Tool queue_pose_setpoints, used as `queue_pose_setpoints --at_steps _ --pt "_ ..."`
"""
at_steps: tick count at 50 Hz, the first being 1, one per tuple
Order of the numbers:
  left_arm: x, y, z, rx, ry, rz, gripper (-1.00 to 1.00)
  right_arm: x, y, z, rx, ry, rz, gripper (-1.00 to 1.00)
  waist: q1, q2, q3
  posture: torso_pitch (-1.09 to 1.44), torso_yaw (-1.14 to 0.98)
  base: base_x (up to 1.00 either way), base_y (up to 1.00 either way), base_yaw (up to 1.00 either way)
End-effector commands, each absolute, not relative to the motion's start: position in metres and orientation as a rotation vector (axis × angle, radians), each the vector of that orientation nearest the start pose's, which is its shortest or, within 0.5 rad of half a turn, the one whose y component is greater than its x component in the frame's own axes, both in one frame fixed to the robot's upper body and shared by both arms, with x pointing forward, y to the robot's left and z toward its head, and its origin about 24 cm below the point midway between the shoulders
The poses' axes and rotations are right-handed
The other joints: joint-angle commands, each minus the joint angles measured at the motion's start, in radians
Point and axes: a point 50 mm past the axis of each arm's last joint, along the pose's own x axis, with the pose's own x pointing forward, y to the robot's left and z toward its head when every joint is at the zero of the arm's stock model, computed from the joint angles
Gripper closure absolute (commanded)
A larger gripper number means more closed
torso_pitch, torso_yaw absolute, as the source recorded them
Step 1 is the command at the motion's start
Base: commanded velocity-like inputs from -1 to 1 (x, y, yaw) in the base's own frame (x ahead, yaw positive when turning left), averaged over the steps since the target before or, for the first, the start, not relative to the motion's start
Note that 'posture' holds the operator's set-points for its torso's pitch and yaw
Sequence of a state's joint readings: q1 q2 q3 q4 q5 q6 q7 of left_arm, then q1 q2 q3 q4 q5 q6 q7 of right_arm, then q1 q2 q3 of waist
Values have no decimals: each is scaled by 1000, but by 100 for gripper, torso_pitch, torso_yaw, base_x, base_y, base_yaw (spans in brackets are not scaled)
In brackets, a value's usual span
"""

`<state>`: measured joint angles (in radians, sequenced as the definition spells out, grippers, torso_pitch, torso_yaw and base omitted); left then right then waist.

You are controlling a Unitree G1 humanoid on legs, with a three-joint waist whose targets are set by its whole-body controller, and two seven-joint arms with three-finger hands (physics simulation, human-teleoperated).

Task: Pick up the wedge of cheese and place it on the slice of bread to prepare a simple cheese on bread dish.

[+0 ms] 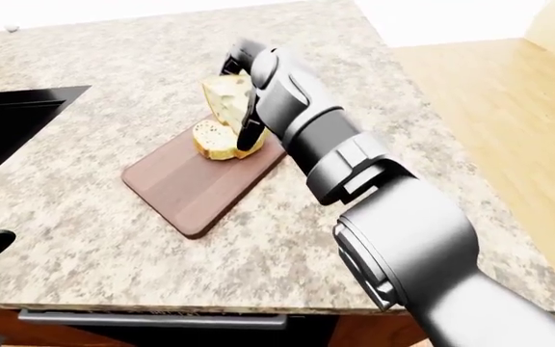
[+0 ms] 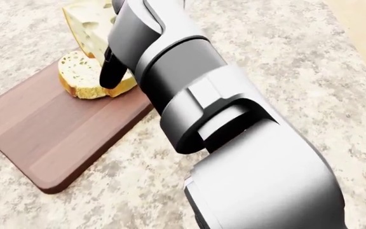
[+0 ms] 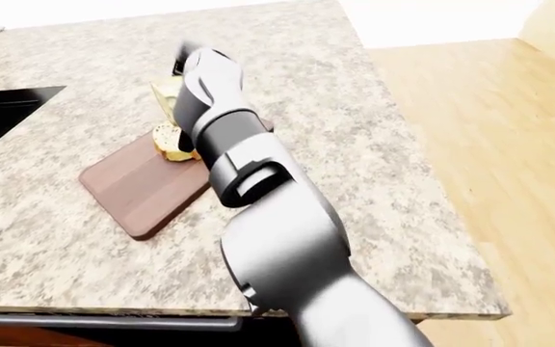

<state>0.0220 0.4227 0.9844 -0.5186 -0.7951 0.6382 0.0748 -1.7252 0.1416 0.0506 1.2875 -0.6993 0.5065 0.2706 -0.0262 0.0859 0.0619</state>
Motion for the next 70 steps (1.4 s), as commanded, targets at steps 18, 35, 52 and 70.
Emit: queue_pose_setpoints --at_steps 18,35,52,70 --pt "156 352 206 -197 -359 517 -100 386 40 314 -1049 -71 317 -100 0 10 -27 0 0 0 0 0" --pt "156 351 206 -197 -362 516 -100 388 34 316 -1052 -70 311 -100 1 8 -26 0 0 0 0 0" --pt "158 348 204 -188 -354 510 -100 400 -102 362 -1066 130 200 -100 8 -24 -13 0 0 0 0 0" --pt "158 349 203 -187 -351 512 -100 389 -166 355 -1051 261 116 -100 6 -26 -19 0 0 0 0 0"
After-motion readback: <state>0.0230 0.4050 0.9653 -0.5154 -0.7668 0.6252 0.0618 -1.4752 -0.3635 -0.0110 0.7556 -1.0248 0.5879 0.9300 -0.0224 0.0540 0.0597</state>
